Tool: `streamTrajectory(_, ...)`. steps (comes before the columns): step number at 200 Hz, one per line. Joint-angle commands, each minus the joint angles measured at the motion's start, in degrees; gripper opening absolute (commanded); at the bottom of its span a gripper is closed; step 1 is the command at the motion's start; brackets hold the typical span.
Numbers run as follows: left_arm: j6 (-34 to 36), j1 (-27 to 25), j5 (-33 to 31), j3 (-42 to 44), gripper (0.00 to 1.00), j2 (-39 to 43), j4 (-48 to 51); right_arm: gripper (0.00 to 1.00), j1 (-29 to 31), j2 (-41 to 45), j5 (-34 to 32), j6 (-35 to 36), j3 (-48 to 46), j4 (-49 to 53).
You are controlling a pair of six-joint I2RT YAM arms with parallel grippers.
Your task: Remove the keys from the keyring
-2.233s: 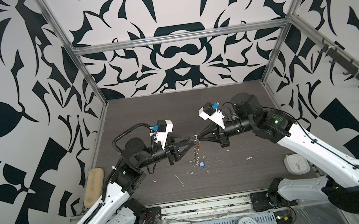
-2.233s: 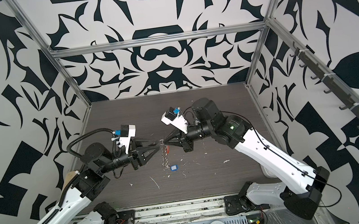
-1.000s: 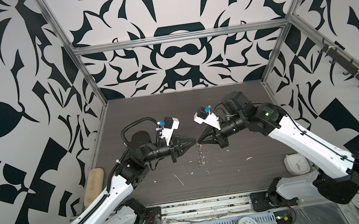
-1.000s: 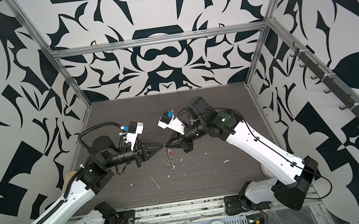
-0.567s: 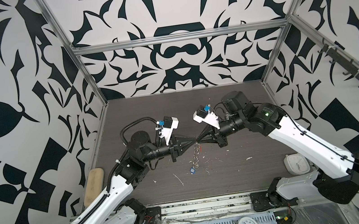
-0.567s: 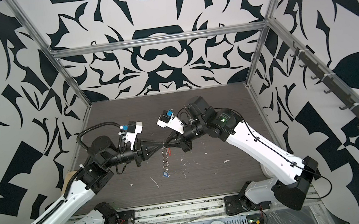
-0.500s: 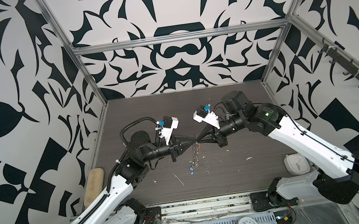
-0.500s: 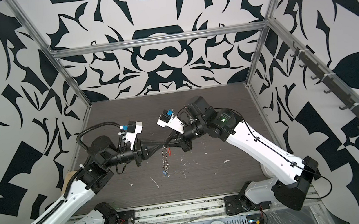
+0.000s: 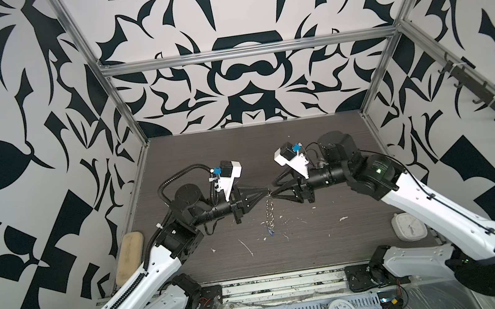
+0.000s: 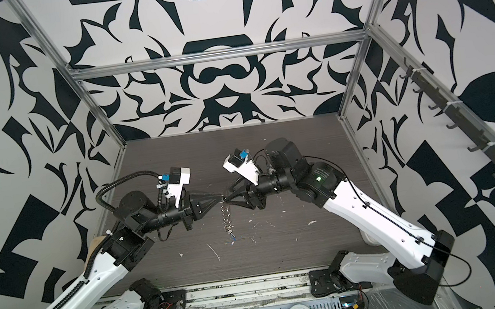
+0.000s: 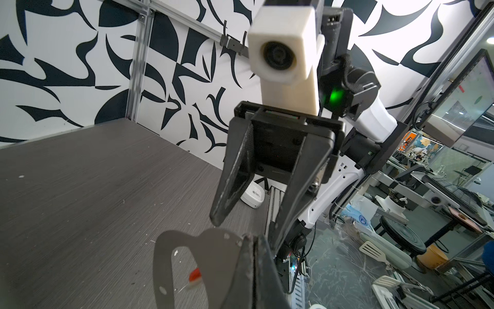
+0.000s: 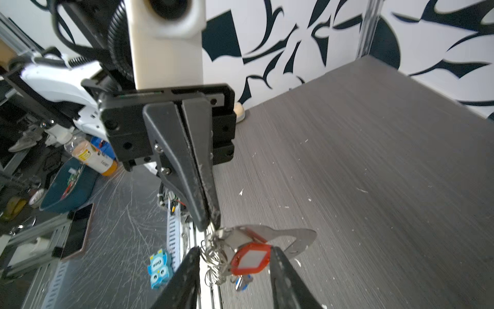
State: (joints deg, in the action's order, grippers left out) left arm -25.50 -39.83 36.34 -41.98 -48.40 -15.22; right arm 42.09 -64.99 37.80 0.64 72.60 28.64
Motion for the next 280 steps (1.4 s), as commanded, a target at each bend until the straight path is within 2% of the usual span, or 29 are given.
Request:
streamTrajectory(1,0.08,-0.16,-1.21,0.56,0.00,1.97,-3.09,0.50,0.10,5.12,-2.51,-4.34,-4.39,-12.37)
streamTrajectory(56,-1.06,-0.16,-4.78,1.62,0.00,4.00,-5.25,0.51,1.25,10.82,-5.33,-11.86,-16.59,-29.53)
streamTrajectory(101,-1.93,-0.16,-5.40,2.07,0.00,4.06,-7.10,0.51,6.07,10.67,-11.68,-10.07,-19.50,-33.43)
streamTrajectory(148,-2.56,-0.16,-5.09,2.28,0.00,3.50,-8.19,0.50,8.90,8.86,-15.02,-8.96,-19.69,-34.65)
streamTrajectory(236,-2.54,-0.16,-4.68,2.55,0.00,3.92,-8.24,0.17,9.65,8.21,-18.79,-7.43,-18.99,-32.56)
streamTrajectory(268,-2.63,-0.16,-6.09,2.77,0.00,4.32,-8.16,0.00,10.44,8.21,-21.23,-5.59,-18.22,-30.57)
streamTrajectory(280,-2.92,-0.11,-7.88,3.01,0.00,4.79,-7.98,0.00,11.49,8.21,-23.70,-4.07,-17.87,-29.12)
